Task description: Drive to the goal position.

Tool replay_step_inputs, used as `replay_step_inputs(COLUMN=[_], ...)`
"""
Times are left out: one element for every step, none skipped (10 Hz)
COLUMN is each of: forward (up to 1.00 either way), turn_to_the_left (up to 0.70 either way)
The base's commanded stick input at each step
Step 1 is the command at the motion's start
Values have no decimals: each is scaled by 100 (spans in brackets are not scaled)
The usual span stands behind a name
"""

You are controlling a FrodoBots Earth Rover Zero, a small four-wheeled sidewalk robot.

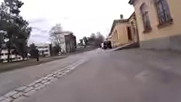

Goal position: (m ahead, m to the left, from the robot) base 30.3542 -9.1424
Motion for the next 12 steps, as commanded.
replay_step_inputs(forward=[85, 85, 85, 85, 85, 85, 85, 85, 85, 85, 85, 85], turn_to_the_left=[0, 0, 0, 0, 0, 0, 0, 0, 0, 0, 0, 0])
